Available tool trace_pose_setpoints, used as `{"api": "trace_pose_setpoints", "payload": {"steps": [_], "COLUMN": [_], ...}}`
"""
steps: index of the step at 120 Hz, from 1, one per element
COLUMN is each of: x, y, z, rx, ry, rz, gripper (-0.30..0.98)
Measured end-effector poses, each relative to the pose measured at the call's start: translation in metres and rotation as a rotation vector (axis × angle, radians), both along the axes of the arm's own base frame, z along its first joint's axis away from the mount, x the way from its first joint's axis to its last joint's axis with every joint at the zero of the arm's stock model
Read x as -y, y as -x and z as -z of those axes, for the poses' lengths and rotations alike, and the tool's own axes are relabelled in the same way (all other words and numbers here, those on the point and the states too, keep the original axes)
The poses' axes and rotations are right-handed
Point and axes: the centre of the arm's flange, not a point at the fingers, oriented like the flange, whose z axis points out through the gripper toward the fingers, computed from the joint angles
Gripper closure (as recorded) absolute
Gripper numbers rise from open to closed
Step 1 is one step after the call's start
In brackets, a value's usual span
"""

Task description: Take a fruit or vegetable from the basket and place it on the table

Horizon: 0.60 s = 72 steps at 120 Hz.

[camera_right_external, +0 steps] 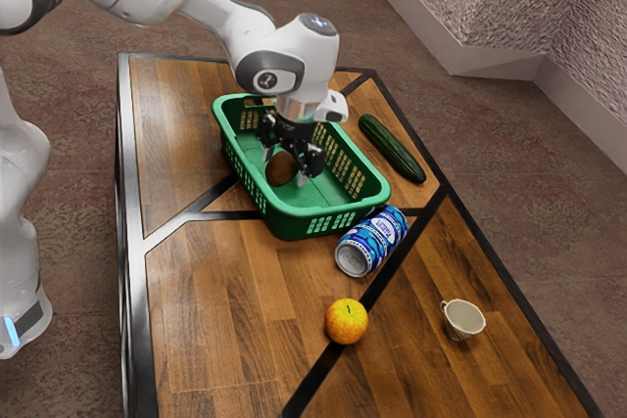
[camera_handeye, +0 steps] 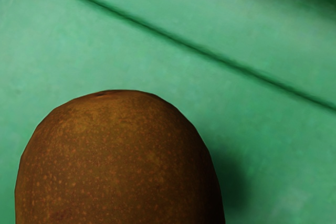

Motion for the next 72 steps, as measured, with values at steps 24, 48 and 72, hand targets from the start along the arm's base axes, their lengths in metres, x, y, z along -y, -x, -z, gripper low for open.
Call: {"api": "trace_pose_setpoints", "payload": {"steps": [24, 48, 72], "x": [-0.0004, -0.0021, -0.0083], "y": [-0.0008, -0.0012, -0.0012], "z": [0.0015, 0.0023, 0.003], "rx": [0.005, 0.006, 0.003], "ry": [-0.001, -0.002, -0.071], "rz": [-0.001, -0.004, 0.032], "gripper": [0.01, 0.02, 0.32]}}
